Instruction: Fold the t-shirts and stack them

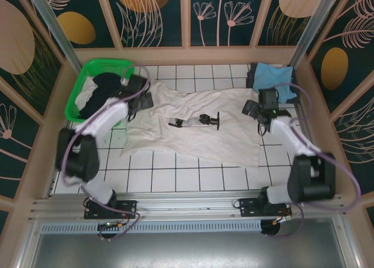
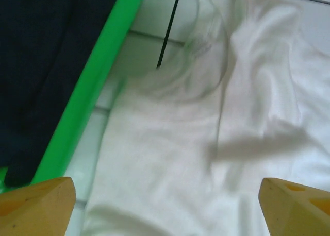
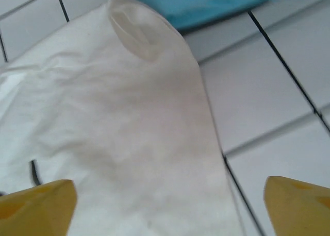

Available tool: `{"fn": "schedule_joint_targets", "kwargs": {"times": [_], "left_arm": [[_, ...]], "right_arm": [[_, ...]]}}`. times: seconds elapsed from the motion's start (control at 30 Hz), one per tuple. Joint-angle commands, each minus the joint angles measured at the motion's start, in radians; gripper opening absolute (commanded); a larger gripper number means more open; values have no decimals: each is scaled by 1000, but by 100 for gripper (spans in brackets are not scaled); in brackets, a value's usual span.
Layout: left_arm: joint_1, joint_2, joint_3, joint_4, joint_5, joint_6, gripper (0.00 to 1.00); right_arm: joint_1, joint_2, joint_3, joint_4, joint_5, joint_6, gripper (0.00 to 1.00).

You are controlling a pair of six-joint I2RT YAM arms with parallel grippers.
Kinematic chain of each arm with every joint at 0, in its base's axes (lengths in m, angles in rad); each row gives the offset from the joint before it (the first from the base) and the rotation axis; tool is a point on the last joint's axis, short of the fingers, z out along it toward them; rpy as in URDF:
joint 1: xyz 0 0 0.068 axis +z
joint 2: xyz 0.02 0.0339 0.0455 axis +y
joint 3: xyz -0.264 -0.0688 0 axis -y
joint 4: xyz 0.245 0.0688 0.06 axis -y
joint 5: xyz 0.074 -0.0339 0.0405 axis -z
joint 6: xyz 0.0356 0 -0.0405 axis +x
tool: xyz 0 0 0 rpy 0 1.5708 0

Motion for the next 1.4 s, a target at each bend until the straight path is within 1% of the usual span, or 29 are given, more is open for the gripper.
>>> {"fn": "schedule_joint_targets", "kwargs": {"times": [0.0,0.03,0.1,0.2,0.23,0.33,0.47,0.5,0.53,0.6,0.67,0.7,0.73,0.77,0.83,0.9,0.93,1.0,1.07,1.13,1.17,1.2,1.27,1.3,1.33,1.37], "left_arm": [[-21,-92,-209,149,114,-135,94],[-31,-102,-260,149,117,-153,94],[-54,-97,-314,138,104,-180,94],[-59,-69,-373,140,108,-222,92],[-61,-66,-386,137,106,-232,92],[-67,-103,-434,142,82,-266,92],[-68,-150,-463,114,70,-293,92],[-67,-158,-470,105,67,-296,92],[-67,-174,-483,103,62,-302,90],[-68,-200,-508,116,71,-307,82],[-67,-217,-536,143,100,-303,69],[-68,-219,-544,154,114,-302,64],[-68,-222,-552,165,128,-303,58],[-67,-221,-558,180,149,-299,50],[-68,-228,-568,205,186,-292,41],[-68,-241,-579,230,205,-284,33],[-68,-245,-580,241,215,-278,28],[-68,-252,-575,258,250,-264,15],[-67,-271,-568,283,301,-257,0],[-68,-308,-562,306,344,-253,0],[-68,-328,-555,299,345,-251,0],[-68,-349,-548,281,333,-250,0],[-67,-387,-528,218,271,-243,0],[-67,-399,-522,186,239,-243,6],[-68,-408,-516,156,203,-244,28],[-67,-410,-516,130,176,-244,39]], "right_arm": [[29,-114,-152,-21,-9,199,99],[36,-146,-186,-35,-11,231,99],[56,-184,-227,-88,36,355,99],[93,-186,-234,-213,101,489,99],[101,-177,-222,-263,103,525,99],[115,-158,-217,-317,19,528,99],[136,-147,-286,-250,-56,540,99],[136,-138,-292,-245,-52,540,99],[135,-126,-295,-243,-44,543,99],[135,-100,-303,-227,-41,537,99],[130,-72,-319,-193,-68,532,99],[129,-60,-326,-173,-86,528,99],[127,-47,-331,-151,-108,521,95],[124,-36,-331,-137,-128,510,90],[123,-24,-324,-126,-140,498,83],[117,-18,-320,-103,-149,475,73],[112,-16,-320,-88,-171,466,66],[93,-10,-312,-69,-200,442,49],[82,-5,-285,-72,-211,414,24],[78,-6,-242,-93,-209,385,9],[79,-11,-214,-107,-206,369,2],[79,-17,-191,-117,-204,355,0],[78,-33,-152,-129,-200,327,0],[78,-38,-141,-132,-196,315,0],[79,-41,-129,-132,-197,300,0],[78,-43,-120,-131,-197,288,0]]}}
